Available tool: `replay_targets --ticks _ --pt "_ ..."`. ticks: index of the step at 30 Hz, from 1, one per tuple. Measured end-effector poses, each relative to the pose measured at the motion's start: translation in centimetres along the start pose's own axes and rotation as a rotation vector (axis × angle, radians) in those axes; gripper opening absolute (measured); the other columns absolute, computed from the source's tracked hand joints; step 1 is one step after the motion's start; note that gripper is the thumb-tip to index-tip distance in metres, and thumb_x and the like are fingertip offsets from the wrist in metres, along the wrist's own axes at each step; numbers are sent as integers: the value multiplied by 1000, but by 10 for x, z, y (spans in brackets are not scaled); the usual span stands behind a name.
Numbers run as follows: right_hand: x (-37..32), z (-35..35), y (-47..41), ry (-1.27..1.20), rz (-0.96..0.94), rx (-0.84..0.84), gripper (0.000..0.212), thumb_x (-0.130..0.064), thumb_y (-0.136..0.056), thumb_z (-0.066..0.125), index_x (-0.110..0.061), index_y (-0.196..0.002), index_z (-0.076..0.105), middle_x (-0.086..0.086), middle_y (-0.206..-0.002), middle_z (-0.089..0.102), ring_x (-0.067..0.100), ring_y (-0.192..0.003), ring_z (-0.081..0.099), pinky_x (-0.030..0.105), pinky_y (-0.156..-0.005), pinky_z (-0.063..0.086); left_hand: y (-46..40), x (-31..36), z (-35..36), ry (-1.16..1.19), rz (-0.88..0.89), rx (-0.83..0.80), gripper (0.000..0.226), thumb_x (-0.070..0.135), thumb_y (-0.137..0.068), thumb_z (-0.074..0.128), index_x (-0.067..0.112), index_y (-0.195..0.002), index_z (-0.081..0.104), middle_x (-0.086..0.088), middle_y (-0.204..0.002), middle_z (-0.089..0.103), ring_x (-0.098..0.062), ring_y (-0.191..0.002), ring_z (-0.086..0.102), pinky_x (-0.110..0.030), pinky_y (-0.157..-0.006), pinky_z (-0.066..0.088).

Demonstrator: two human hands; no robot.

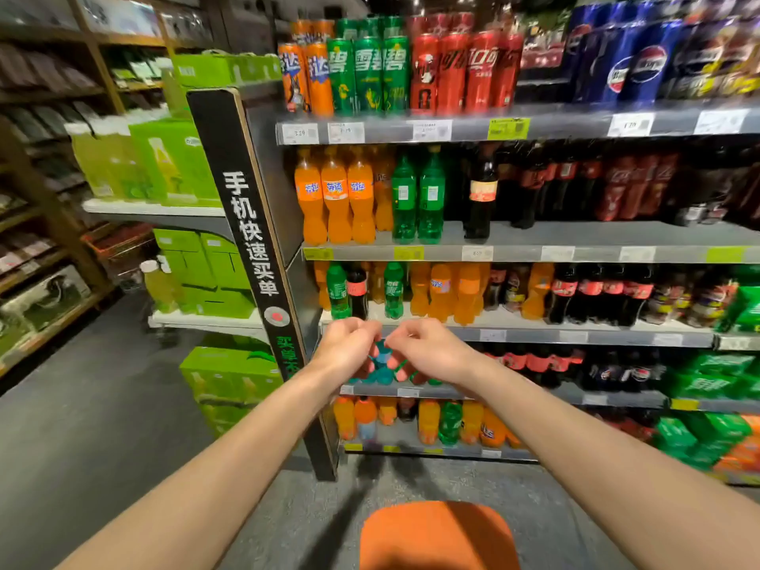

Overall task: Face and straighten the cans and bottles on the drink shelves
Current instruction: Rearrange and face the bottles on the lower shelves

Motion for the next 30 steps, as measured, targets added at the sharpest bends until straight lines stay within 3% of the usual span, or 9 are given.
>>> replay_targets --ticks 7,17,23,26,30 --pt "0 56 -106 -54 124 128 21 -20 -105 47 -4 -111 60 7 -83 68 12 -58 61 26 -53 47 -100 -30 -58 -87 35 -213 24 28 -101 50 12 -86 59 -4 -66 56 -13 -49 49 -25 -48 41" --pt "-33 67 -174 -16 171 166 17 -22 -105 48 -10 -106 60 6 -87 68 13 -62 64 22 -49 49 -173 -41 -119 -96 8 -284 21 25 -102 52 8 -93 61 -3 -69 58 -11 -45 50 -26 -45 41" --pt "-6 53 -216 30 221 171 14 -23 -103 53 -11 -103 61 11 -98 70 14 -71 65 23 -53 50 -216 -51 -110 -57 -8 -265 21 27 -100 53 9 -91 59 -5 -75 59 -14 -54 54 -29 -52 47" --pt "11 59 -258 86 240 139 11 -21 -100 57 -11 -101 61 8 -94 67 17 -77 61 24 -54 47 -252 -71 -109 -48 -28 -210 20 28 -99 55 9 -97 62 -5 -80 61 -18 -70 59 -33 -66 52" --pt "40 57 -346 169 216 119 8 -18 -97 61 -12 -94 56 7 -85 61 19 -78 56 22 -56 44 -329 -96 -92 -72 -6 -88 15 29 -96 59 14 -95 61 -4 -81 63 -21 -76 59 -31 -74 51"
Point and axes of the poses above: each hand's wrist, its own y-axis away from the middle knuckle, its own z-axis out of the palm, x = y × z, the point moved 10 cm from there along -y, towards the middle knuckle
